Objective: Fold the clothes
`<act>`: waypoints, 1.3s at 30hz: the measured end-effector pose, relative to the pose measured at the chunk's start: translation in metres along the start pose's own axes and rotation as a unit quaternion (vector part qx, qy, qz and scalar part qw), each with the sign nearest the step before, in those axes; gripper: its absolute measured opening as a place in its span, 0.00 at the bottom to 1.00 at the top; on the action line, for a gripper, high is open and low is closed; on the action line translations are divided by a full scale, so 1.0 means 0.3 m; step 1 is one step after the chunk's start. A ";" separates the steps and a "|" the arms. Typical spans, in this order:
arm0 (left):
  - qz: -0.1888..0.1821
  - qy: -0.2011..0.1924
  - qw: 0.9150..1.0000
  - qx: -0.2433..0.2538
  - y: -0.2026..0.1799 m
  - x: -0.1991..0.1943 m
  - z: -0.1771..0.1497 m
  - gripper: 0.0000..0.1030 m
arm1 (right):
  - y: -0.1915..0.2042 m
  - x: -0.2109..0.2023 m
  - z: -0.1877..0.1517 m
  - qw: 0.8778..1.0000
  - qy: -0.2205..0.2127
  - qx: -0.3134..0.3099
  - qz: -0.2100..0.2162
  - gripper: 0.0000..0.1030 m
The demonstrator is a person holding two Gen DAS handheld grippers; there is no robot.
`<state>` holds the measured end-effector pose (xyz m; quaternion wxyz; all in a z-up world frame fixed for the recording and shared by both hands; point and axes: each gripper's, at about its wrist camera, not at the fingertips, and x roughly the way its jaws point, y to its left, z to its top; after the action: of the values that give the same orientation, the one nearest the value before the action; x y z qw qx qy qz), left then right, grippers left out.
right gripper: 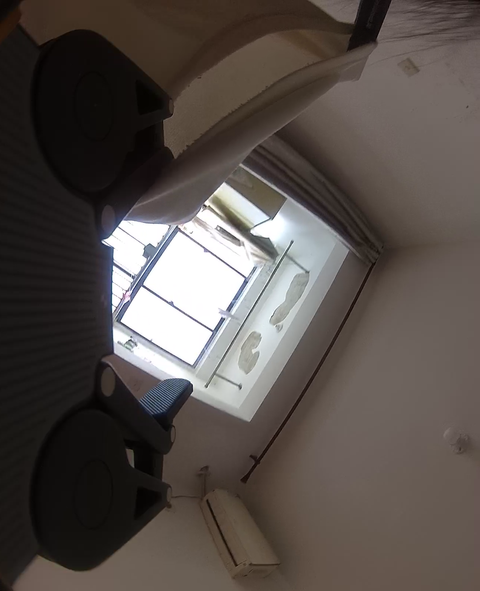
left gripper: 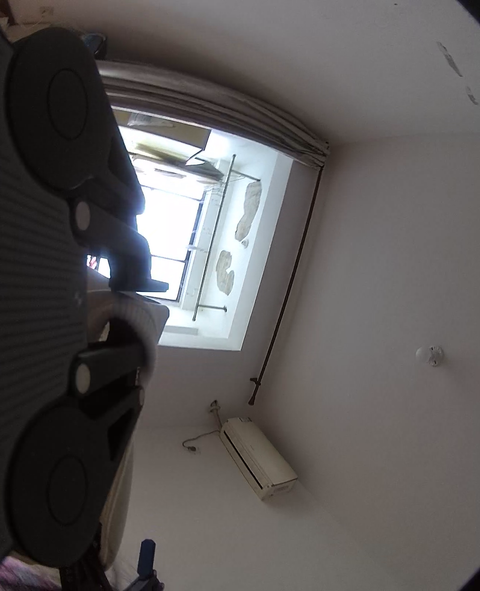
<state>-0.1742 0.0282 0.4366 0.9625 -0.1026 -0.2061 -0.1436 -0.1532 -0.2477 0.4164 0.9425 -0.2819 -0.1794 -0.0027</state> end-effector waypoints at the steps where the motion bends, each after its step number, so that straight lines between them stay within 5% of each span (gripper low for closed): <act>1: -0.004 0.003 1.000 -0.007 0.012 -0.005 -0.002 0.09 | -0.006 -0.007 0.008 1.000 0.001 0.004 0.005 0.88; 7: 0.001 0.039 0.999 -0.020 0.086 0.009 -0.123 0.09 | 0.002 0.037 -0.055 0.999 0.026 0.016 0.013 0.92; 13: 0.051 0.152 0.987 -0.023 0.220 0.161 -0.479 0.09 | 0.143 0.199 -0.333 0.994 0.103 0.027 0.035 0.92; 23: 0.158 0.273 0.947 0.061 0.448 0.482 -1.120 0.13 | 0.488 0.609 -0.823 0.971 0.226 -0.004 0.080 0.92; 28: 0.188 0.337 0.915 0.116 0.517 0.642 -1.479 0.18 | 0.670 0.855 -1.083 0.952 0.294 0.013 0.088 0.92; 31: 0.189 0.423 0.878 0.120 0.574 0.662 -1.765 0.46 | 0.808 0.948 -1.310 0.919 0.377 0.048 0.105 0.94; 32: 0.188 0.458 0.861 0.116 0.596 0.660 -1.863 0.54 | 0.863 0.961 -1.408 0.896 0.423 0.070 0.119 0.94; 34: 0.185 0.523 0.826 0.107 0.631 0.613 -2.041 0.56 | 0.979 0.975 -1.609 0.832 0.524 0.109 0.146 0.94; 36: 0.186 0.564 0.798 0.099 0.662 0.526 -2.177 0.56 | 1.091 0.926 -1.769 0.773 0.603 0.123 0.155 0.94; 38: 0.185 0.566 0.798 0.087 0.682 0.485 -2.205 0.56 | 1.143 0.910 -1.842 0.746 0.636 0.115 0.161 0.94; 39: 0.184 0.564 0.801 0.081 0.691 0.469 -2.208 0.57 | 1.143 0.907 -1.844 0.747 0.634 0.114 0.164 0.94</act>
<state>0.2582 0.0195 -0.1242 0.9220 0.0386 0.3847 0.0214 0.3242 -0.2278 -0.1026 0.8503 -0.1308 0.5098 -0.0055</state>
